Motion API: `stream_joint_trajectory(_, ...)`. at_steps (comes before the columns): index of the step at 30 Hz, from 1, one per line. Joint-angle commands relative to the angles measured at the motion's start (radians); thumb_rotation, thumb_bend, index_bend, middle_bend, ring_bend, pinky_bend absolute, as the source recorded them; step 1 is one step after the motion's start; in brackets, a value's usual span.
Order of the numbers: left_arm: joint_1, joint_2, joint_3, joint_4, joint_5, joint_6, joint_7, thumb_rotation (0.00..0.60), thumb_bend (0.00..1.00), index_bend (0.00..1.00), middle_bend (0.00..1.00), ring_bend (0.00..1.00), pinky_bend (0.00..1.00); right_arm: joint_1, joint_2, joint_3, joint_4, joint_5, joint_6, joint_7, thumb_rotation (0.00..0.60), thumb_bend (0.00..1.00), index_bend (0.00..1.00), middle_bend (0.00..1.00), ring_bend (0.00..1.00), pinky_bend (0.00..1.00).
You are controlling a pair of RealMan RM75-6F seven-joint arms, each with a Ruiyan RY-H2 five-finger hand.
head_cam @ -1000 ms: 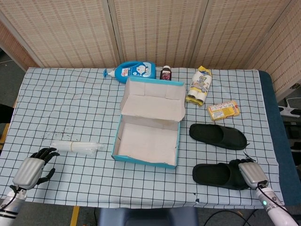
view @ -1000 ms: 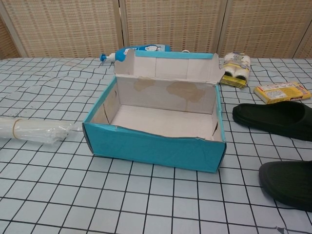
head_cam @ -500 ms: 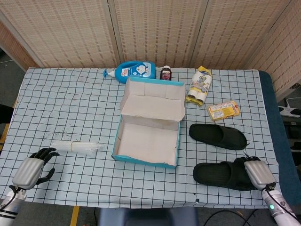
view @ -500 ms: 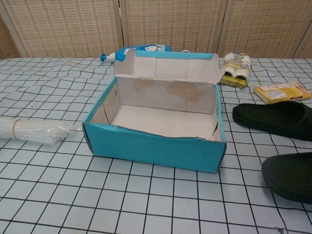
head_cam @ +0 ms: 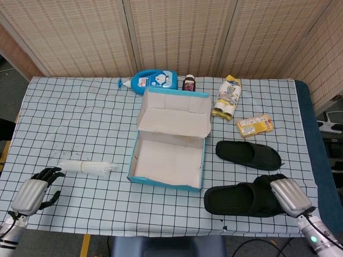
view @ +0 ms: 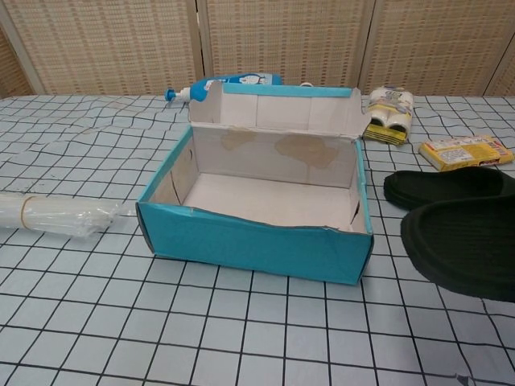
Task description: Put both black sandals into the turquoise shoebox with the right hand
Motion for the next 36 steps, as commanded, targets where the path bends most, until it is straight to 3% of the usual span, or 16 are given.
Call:
stream_joint_trajectory(1, 0.003, 0.003, -0.003, -0.002, -0.005, 0.003, -0.001, 0.600, 0.40, 0.28, 0.18, 0.17, 0.35, 0.082, -0.004, 0.057, -0.061, 0.033, -0.079, 0.002, 0.600, 0.00, 0.46, 0.45, 0.32, 0.28)
stream_joint_trajectory(9, 0.002, 0.006, -0.001, -0.002, 0.002, 0.003, -0.006, 0.600, 0.40, 0.28, 0.18, 0.16, 0.35, 0.261, -0.197, 0.192, -0.098, 0.324, -0.183, -0.208, 0.600, 0.00, 0.46, 0.45, 0.32, 0.28)
stream_joint_trajectory(20, 0.003, 0.010, -0.002, -0.001, 0.000, 0.002, -0.011, 0.600, 0.40, 0.28, 0.18, 0.17, 0.35, 0.505, -0.446, 0.290, -0.039, 0.762, -0.152, -0.438, 0.600, 0.00, 0.46, 0.45, 0.32, 0.28)
stream_joint_trajectory(29, 0.003, 0.013, -0.006, -0.002, -0.010, -0.004, -0.010, 0.600, 0.40, 0.28, 0.18, 0.17, 0.35, 0.613, -0.564, 0.318, -0.010, 0.893, -0.054, -0.520, 0.600, 0.00, 0.46, 0.45, 0.32, 0.28)
stream_joint_trajectory(36, 0.004, 0.015, -0.006, -0.009, -0.011, -0.005, -0.006, 0.600, 0.40, 0.28, 0.18, 0.16, 0.35, 0.624, -0.592, 0.292, 0.032, 0.883, -0.023, -0.522, 0.600, 0.00, 0.46, 0.45, 0.32, 0.28)
